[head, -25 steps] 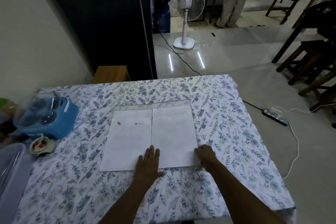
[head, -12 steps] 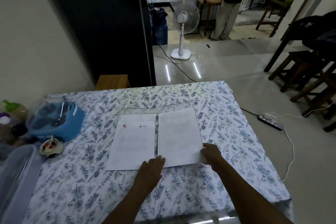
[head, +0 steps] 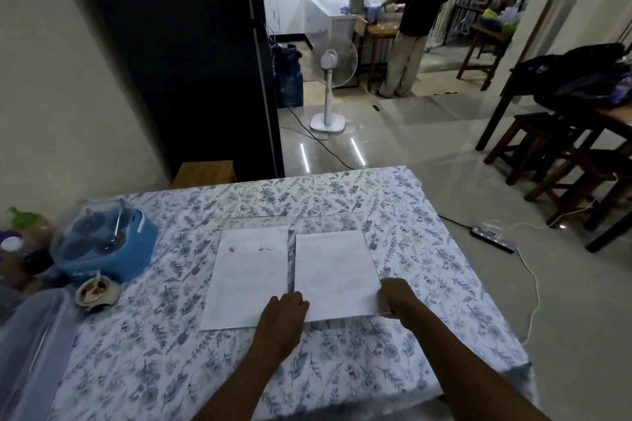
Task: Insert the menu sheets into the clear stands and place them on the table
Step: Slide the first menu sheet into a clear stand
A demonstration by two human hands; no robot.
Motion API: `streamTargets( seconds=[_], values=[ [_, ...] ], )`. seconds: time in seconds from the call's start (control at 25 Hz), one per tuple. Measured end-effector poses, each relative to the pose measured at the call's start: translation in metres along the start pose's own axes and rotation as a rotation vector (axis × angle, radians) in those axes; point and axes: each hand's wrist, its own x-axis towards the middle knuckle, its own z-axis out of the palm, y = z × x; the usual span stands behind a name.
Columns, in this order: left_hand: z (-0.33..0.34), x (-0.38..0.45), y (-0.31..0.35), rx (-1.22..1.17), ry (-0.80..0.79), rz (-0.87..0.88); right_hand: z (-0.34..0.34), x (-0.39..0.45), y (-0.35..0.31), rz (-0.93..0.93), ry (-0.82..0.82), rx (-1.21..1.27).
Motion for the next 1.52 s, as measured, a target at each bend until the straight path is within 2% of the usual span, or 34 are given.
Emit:
streamTargets(
  seconds=[0.04, 0.2, 0.36, 0.48, 1.0, 1.12, 1.36, 1.52],
  values=[
    [-0.002, -0.001, -0.001, 0.014, 0.010, 0.005, -0.001, -0.006, -0.003, -0.001, 0.014, 0.025],
    [-0.024, -0.003, -0.009, 0.069, 0.096, 0.008, -0.011, -0.024, -0.014, -0.067, 0.002, -0.123],
    [-0.051, -0.013, -0.011, 0.082, 0.184, 0.044, -0.019, -0.049, -0.023, -0.067, 0.058, 0.067],
    [-0.066, -0.023, -0.012, 0.068, 0.268, 0.066, -0.026, -0.063, -0.028, -0.099, 0.071, 0.119],
    [-0.128, 0.010, -0.017, 0.046, 0.452, 0.010, -0.066, -0.076, -0.070, -0.307, 0.120, 0.188],
    [-0.135, 0.032, -0.032, -0.056, 0.513, -0.038, -0.068, -0.061, -0.092, -0.392, 0.097, 0.123],
    [-0.148, 0.080, -0.056, -0.558, 0.540, -0.215, -0.061, -0.016, -0.130, -0.612, 0.064, -0.024],
    [-0.146, 0.119, -0.069, -0.775, 0.587, -0.373, -0.054, 0.019, -0.153, -0.652, 0.019, -0.002]
  ],
)
